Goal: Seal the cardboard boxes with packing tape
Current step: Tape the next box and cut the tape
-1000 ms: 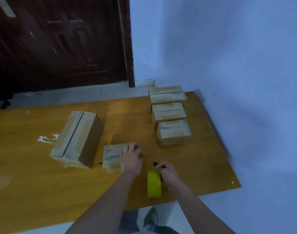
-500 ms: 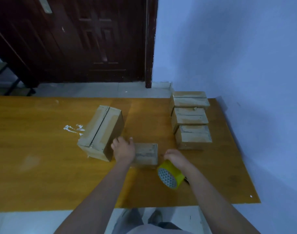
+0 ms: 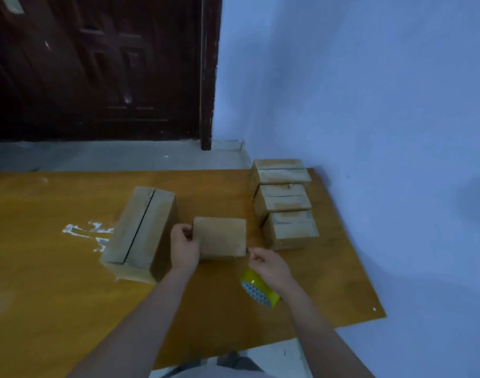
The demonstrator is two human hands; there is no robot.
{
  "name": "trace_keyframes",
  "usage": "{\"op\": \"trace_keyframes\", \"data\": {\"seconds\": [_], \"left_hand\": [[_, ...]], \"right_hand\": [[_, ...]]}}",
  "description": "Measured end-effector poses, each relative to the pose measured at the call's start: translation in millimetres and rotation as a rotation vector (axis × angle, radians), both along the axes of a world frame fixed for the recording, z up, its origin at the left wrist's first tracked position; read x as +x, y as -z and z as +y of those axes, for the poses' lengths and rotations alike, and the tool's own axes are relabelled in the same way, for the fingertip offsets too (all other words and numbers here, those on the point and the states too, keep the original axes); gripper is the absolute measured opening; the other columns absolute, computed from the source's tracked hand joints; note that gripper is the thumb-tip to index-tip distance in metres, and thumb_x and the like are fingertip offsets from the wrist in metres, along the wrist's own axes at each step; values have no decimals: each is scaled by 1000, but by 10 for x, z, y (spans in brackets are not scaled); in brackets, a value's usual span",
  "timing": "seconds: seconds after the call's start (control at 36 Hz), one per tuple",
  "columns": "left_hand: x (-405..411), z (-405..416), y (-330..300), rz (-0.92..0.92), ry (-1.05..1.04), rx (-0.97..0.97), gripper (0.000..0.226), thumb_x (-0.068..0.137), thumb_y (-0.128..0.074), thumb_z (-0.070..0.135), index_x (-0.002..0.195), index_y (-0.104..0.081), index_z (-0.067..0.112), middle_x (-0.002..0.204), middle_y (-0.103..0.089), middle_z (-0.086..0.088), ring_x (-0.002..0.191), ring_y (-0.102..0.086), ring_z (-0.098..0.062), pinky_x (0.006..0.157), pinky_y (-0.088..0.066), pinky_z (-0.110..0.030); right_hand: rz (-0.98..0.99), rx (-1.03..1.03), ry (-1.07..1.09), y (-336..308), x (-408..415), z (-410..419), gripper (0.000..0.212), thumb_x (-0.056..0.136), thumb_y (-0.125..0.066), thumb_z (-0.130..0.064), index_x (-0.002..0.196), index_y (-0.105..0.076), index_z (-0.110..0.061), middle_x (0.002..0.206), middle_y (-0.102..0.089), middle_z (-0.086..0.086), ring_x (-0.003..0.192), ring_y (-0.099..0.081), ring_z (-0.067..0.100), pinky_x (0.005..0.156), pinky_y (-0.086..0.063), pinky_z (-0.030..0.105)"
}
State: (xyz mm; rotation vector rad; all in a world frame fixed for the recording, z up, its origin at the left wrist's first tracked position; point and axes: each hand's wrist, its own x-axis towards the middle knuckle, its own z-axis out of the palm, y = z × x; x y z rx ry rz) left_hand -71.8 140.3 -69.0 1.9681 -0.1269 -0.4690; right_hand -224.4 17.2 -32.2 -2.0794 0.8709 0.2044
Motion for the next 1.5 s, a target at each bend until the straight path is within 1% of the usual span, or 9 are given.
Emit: {"op": "trace_keyframes", "data": {"seconds": [0.11, 0.22, 0.33, 0.61, 0.78, 0.94, 1.14, 1.28, 1.5], "left_hand": [[-47, 166, 199, 11, 100, -55, 60, 84, -53, -17, 120, -33, 27, 110, -43, -5, 97, -50, -27, 82, -49, -42], [-83, 334, 426, -54, 266, 93, 79, 80, -55, -18, 139, -32, 29, 130, -36, -4, 113, -46, -27, 92, -50, -46], [-180, 489, 458, -168, 460, 248, 68, 81, -51, -13, 136, -37, 25, 121, -38, -4, 93, -49, -24, 68, -51, -40], [-135, 633, 329, -341, 552, 309, 41, 92, -50, 10, 131, -46, 24, 120, -45, 3, 101, -53, -18, 72, -53, -35], [-101, 502, 132, -492, 488, 152, 13, 92, -52, 13, 101, -62, 14, 94, -45, 2, 82, -49, -18, 62, -44, -33], [-261, 246, -406, -259, 739, -231, 38, 85, -54, 54, 82, -59, 17, 83, -47, 2, 78, -48, -8, 66, -37, -20], [-278, 102, -743, -133, 688, -194, 30, 82, -72, 32, 71, -49, 17, 78, -52, -8, 71, -49, -16, 63, -42, -33], [-220, 151, -893, -71, 587, -211, 26, 82, -73, 24, 67, -54, 16, 61, -49, 6, 58, -42, -6, 52, -32, -21], [-183, 150, -1052, 107, 465, -309, 11, 83, -72, 18, 74, -66, 15, 77, -67, -4, 78, -61, -19, 77, -51, -38]], "right_hand": [[31, -51, 19, 92, 12, 90, 30, 91, -50, -22, 65, -36, -23, 97, -63, 17, 94, -58, 33, 63, -37, 36], [130, -45, -7, 249, 10, 231, 31, 93, -49, -27, 65, -35, -28, 65, -41, -4, 59, -38, 11, 55, -28, 26], [233, 14, -5, 374, -51, 345, 19, 93, -48, -31, 75, -46, -26, 70, -45, -9, 65, -43, 8, 56, -32, 23], [150, 118, 223, 296, -291, 265, 17, 96, -47, -19, 89, -59, -10, 98, -59, 6, 92, -56, 23, 77, -36, 31], [-83, 146, 277, -132, -241, 137, 23, 91, -54, -12, 68, -55, -16, 102, -67, 4, 103, -58, 16, 92, -42, 38], [-153, 95, 72, -612, 83, 173, 10, 88, -57, -11, 79, -60, -9, 87, -63, 6, 84, -57, 14, 75, -42, 27], [-221, -35, -38, -907, 351, 205, 13, 86, -59, -6, 77, -62, -14, 77, -60, -5, 74, -54, 9, 70, -42, 24], [-270, -86, -50, -1015, 416, 253, 13, 84, -63, -5, 76, -68, -15, 85, -66, 0, 89, -61, 20, 86, -48, 38], [-401, -79, 18, -1105, 485, 299, 17, 83, -62, 1, 80, -73, -12, 102, -66, -1, 103, -59, 16, 99, -44, 38]]}}
